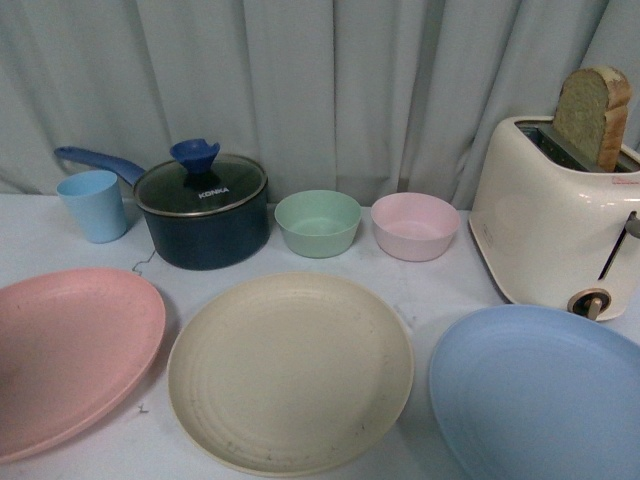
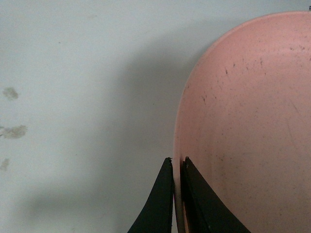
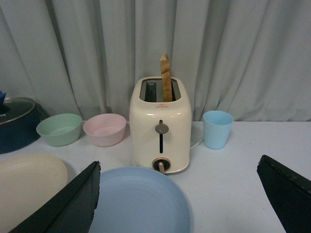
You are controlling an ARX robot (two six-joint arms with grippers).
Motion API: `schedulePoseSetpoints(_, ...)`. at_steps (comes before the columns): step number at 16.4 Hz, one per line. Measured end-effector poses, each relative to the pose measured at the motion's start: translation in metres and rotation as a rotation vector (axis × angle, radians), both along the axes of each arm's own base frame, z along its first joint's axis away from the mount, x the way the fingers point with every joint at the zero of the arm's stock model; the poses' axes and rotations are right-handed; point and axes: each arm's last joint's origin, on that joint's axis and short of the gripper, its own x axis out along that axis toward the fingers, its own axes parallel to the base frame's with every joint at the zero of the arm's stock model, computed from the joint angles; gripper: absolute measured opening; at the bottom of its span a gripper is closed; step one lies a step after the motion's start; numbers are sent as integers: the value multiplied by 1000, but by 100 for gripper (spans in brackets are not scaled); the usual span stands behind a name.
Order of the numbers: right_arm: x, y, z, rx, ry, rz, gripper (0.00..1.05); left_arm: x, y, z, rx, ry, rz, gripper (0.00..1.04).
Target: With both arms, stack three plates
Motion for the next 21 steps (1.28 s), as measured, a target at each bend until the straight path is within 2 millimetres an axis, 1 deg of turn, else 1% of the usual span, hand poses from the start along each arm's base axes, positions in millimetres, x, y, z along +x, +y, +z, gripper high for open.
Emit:
schedulePoseSetpoints(3,0,0,0,0,0,0,98,-12,14,22,-11,-39,25,3)
schedulePoseSetpoints(4,0,0,0,0,0,0,98,-16,17,34,-11,-62,29,3)
schedulePoseSetpoints(6,0,0,0,0,0,0,98,-26,15,61,12,-120,5,3)
schedulePoseSetpoints(7,0,0,0,0,0,0,98,-29,11,72,-1,-150,-21,3)
schedulePoseSetpoints(9,0,0,0,0,0,0,98,-28,-3,99,-13,-232,-69,3)
schedulePoseSetpoints(10,0,0,0,0,0,0,98,-25,-13,111,-29,-272,-89,3)
schedulePoseSetpoints(11,0,0,0,0,0,0,98,-22,-23,118,-48,-295,-107,3)
schedulePoseSetpoints(12,0,0,0,0,0,0,98,-17,-44,124,-82,-322,-143,3)
schedulePoseSetpoints(13,0,0,0,0,0,0,98,-13,-60,125,-86,-325,-166,3)
schedulePoseSetpoints(14,0,0,0,0,0,0,98,-8,-94,122,-109,-325,-228,3)
schedulePoseSetpoints(15,0,0,0,0,0,0,98,-4,-106,122,-123,-335,-253,3)
schedulePoseSetpoints(17,0,0,0,0,0,0,98,0,-124,120,-138,-343,-277,3)
schedulePoseSetpoints(19,0,0,0,0,0,0,98,5,-142,110,-155,-314,-306,3)
schedulePoseSetpoints(21,0,0,0,0,0,0,98,16,-170,89,-172,-257,-350,3)
